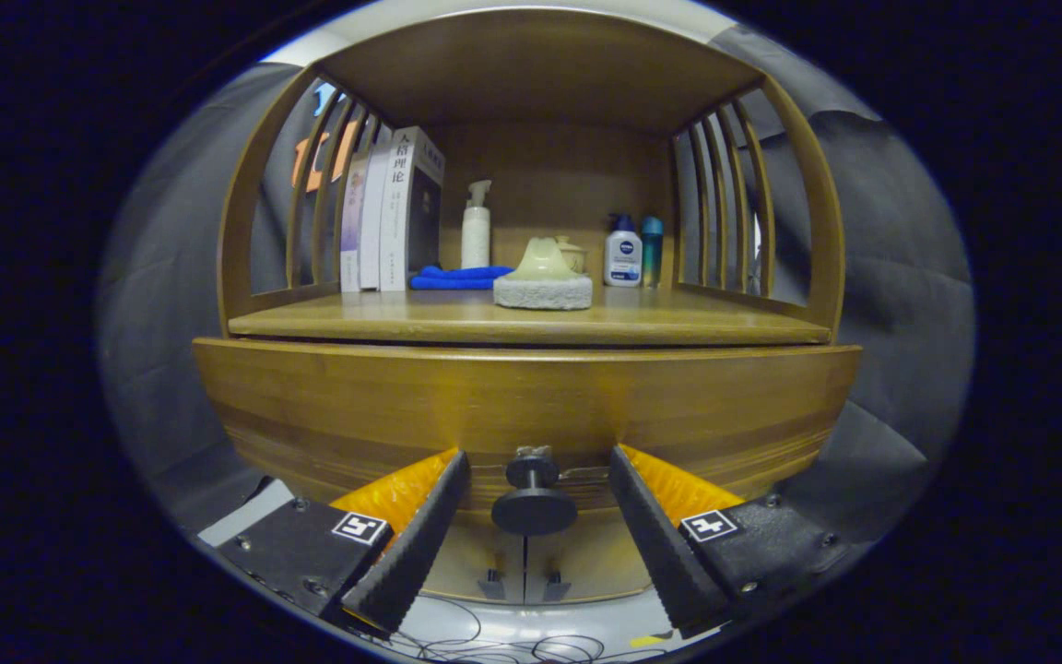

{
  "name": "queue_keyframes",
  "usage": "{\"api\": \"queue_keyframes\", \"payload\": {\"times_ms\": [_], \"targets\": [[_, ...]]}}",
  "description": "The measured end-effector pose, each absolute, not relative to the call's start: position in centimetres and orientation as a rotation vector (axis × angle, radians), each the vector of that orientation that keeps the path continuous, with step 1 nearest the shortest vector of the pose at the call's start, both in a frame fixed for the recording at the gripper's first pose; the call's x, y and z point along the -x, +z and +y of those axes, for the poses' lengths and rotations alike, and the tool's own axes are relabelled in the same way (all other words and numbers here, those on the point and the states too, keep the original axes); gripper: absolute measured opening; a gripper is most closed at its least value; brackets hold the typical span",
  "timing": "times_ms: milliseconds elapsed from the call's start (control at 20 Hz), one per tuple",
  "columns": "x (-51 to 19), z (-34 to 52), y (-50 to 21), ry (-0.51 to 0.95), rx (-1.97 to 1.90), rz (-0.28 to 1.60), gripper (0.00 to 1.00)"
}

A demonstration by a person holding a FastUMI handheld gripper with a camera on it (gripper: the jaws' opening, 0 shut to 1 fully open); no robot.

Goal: Pull open the drawer, take out the items inside it, and place them on the countertop above the cabinet.

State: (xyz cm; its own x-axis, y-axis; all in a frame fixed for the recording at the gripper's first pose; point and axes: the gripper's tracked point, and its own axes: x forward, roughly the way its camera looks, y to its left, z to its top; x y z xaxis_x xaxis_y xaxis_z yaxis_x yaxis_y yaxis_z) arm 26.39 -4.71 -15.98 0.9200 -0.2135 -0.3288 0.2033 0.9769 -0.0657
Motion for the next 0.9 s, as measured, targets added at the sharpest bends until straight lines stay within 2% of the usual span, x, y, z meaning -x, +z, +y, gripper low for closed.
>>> {"api": "queue_keyframes", "payload": {"times_ms": [500, 600, 900], "targets": [[-28.4, -5.6, -17.1, -0.238, 0.057, 0.364, 1.00], [-27.7, -5.8, -15.4, -0.246, 0.045, 0.322, 1.00], [-23.9, -2.0, -9.4, -0.124, 0.151, 0.215, 1.00]]}}
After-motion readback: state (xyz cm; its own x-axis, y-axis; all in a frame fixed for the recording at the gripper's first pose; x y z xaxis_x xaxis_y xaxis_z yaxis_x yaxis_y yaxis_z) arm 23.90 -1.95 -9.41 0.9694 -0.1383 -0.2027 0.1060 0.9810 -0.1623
